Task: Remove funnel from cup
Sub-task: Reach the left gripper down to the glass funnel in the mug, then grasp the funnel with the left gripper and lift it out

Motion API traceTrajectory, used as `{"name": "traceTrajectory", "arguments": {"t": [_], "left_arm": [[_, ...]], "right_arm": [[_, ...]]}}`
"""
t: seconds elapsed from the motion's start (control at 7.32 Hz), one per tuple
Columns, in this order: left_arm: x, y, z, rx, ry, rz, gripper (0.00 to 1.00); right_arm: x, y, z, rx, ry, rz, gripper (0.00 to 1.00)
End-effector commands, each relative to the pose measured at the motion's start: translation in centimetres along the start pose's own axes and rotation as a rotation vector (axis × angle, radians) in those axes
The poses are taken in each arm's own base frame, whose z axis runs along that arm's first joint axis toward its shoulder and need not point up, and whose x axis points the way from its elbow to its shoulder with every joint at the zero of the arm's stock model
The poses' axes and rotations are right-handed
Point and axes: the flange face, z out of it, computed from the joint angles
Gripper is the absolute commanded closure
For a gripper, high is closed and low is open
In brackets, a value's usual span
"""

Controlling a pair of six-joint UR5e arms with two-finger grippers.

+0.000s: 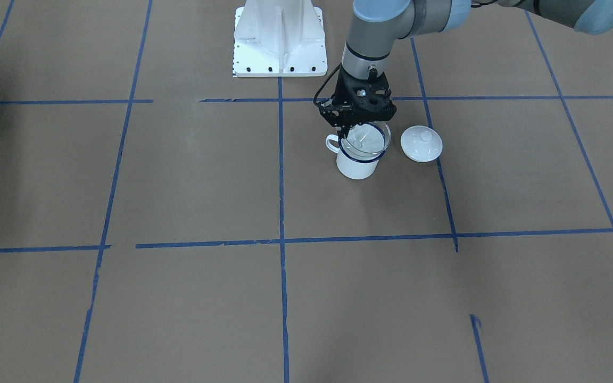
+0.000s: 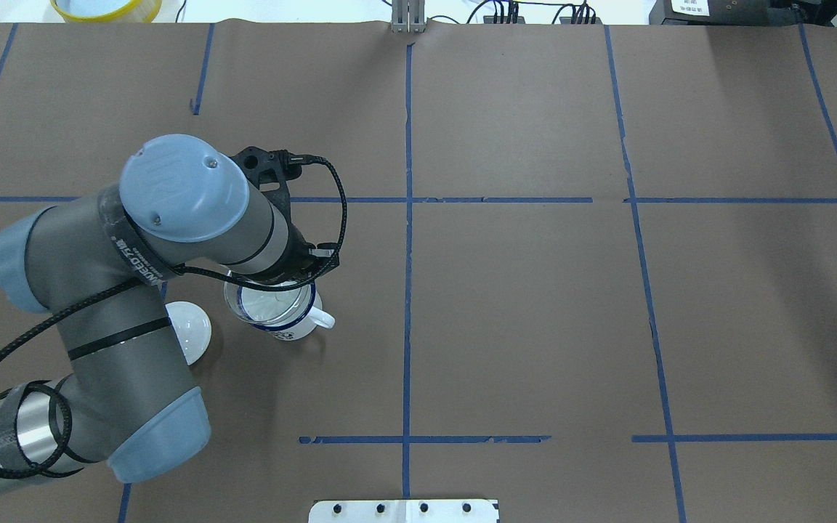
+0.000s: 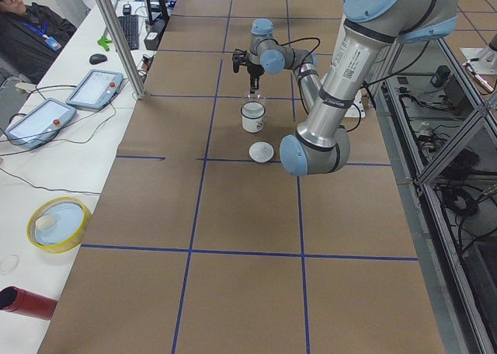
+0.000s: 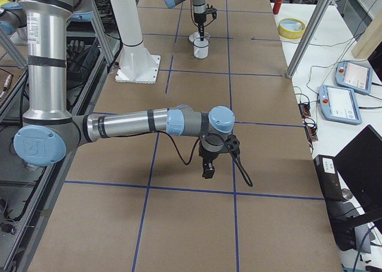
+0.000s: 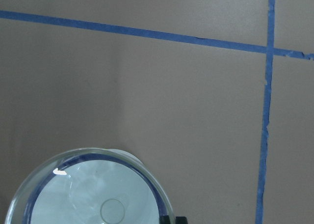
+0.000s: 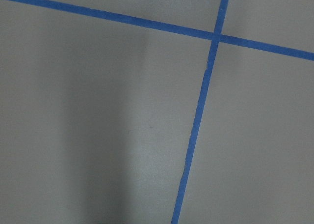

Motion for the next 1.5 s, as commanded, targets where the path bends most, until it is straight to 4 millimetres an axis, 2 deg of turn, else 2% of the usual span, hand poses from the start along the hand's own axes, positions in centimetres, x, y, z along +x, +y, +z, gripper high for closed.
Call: {"name": "traceTrajectory", "arguments": {"t": [0.0, 0.14, 0.27, 0.41, 0.68, 0.96, 1.09, 1.23, 1.37], "left_arm": [[1.2, -0.9, -7.4, 0.039, 0.017, -0.037, 1.00], [1.0, -2.8, -8.9, 0.082, 0.041, -0.205, 1.00], [0.9, -4.6, -9.2, 0.218, 0.105, -0.349, 1.00], [1.3, -6.8, -7.1, 0.311, 0.152, -0.463, 1.00], [1.5, -12.3, 0.2, 0.515, 0.326, -0.702, 1.00], [-1.1, -16.3, 8.5, 0.606, 0.379, -0.852, 1.00], [-2.3, -18.2, 10.8, 0.684, 0.420, -0.897, 1.00], [-3.4, -19.2, 13.8, 0.704, 0.391, -0.899, 1.00], [-3.9, -19.5, 14.8, 0.706, 0.394, -0.898, 1.00]], "right_arm": [[0.0, 0.0, 0.0, 0.000, 0.000, 0.000, 0.00], [0.0, 0.0, 0.0, 0.000, 0.000, 0.000, 0.00], [0.0, 0.0, 0.0, 0.000, 0.000, 0.000, 0.00], [0.0, 0.0, 0.0, 0.000, 0.000, 0.000, 0.00], [0.0, 0.0, 0.0, 0.000, 0.000, 0.000, 0.00], [0.0, 0.0, 0.0, 0.000, 0.000, 0.000, 0.00], [0.0, 0.0, 0.0, 0.000, 0.000, 0.000, 0.00], [0.0, 0.0, 0.0, 0.000, 0.000, 0.000, 0.00], [0.0, 0.0, 0.0, 0.000, 0.000, 0.000, 0.00]]}}
